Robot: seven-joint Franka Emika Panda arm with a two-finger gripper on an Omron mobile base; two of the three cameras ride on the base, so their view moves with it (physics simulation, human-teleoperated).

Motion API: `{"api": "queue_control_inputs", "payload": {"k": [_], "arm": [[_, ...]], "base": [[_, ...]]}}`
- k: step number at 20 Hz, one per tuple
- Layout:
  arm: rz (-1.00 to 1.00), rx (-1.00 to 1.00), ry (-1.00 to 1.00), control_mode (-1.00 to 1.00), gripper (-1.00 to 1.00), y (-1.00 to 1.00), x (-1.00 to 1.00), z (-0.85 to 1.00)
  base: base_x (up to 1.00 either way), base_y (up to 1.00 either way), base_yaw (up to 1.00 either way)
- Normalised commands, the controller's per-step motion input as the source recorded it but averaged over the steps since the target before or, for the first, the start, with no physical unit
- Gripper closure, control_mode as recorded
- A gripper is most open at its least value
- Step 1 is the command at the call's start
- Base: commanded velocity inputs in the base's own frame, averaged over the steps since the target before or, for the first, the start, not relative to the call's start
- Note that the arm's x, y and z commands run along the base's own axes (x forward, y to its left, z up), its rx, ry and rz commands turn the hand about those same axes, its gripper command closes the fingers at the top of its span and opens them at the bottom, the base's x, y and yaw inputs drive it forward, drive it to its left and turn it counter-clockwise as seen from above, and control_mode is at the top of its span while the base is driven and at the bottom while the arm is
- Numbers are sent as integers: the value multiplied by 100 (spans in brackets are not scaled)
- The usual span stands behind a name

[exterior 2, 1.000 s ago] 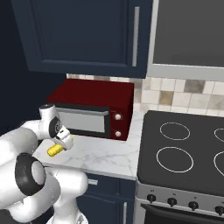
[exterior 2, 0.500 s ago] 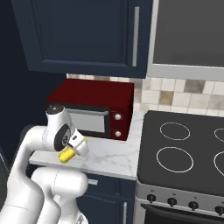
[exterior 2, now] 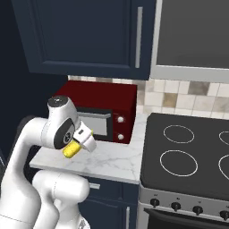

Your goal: Place the corn in the correct fridge rack based on whether it is a fruit or vegetable. Finally, close the fridge door.

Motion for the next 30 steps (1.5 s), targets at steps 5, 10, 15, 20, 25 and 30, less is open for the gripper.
{"api": "queue_control_inputs", "payload": {"k": [5,10,15,20,25,30], "arm": [[-1,0,-2,100,100,7,-18,18],[0,0,0,100,100,0,0,0],[0,0,0,100,100,0,0,0],[0,0,0,100,100,0,0,0],[0,0,0,100,100,0,0,0],[0,0,0,100,100,0,0,0]], "base": [[-17,3,0],[-100,0,3],[-100,1,22],[-100,3,31],[-100,5,26],[-91,56,20]]}}
